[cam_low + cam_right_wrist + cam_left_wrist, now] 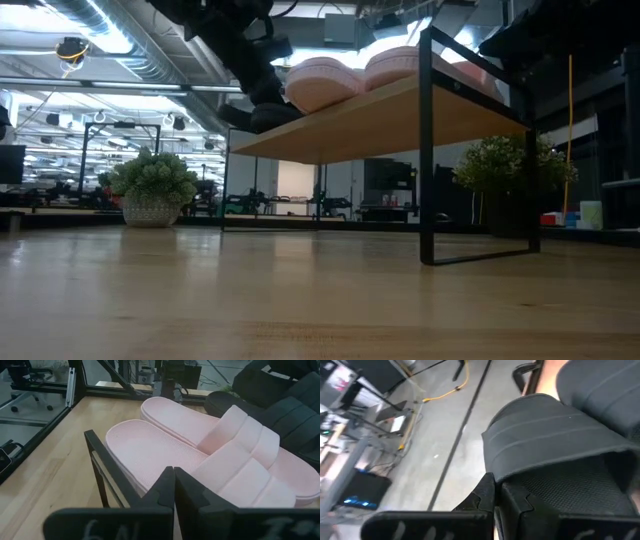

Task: Pick and place slides into the shelf
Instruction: Put the black slipper on the shelf

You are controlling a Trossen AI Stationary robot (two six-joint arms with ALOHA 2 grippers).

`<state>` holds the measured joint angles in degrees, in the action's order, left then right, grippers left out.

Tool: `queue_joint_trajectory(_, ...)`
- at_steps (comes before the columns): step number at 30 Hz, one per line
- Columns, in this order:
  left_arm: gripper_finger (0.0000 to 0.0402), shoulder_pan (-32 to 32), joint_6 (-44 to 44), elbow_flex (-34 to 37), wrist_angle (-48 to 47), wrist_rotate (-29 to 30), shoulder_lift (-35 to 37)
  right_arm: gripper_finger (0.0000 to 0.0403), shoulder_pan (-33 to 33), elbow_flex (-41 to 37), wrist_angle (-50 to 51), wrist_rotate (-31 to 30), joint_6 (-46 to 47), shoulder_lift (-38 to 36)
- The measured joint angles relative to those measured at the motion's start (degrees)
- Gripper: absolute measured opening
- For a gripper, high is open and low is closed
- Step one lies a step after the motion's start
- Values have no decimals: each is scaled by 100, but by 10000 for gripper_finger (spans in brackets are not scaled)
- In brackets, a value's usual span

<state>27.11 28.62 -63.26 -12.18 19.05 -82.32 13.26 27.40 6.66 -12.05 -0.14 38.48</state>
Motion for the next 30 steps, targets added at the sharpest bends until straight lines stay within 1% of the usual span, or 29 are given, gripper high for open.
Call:
queue_joint_trajectory(2,2,2,-56,0,-51,-129,7,6,0,0,0,0,-2,0)
queue_joint_trajectory(11,6,-2,-311,-13,-239,-163,22,6,0,-2,2,0,-6,0)
queue_joint_trajectory(19,37,0,-600,-26,-797,-138,28,6,0,-2,4,0,-5,0)
queue_joint_trajectory(27,75,-13,-622,-17,-933,-126,22,6,0,-2,7,0,-7,2)
queue_joint_trajectory(30,89,-33,-623,-15,-948,61,15,6,0,-2,7,0,-7,2)
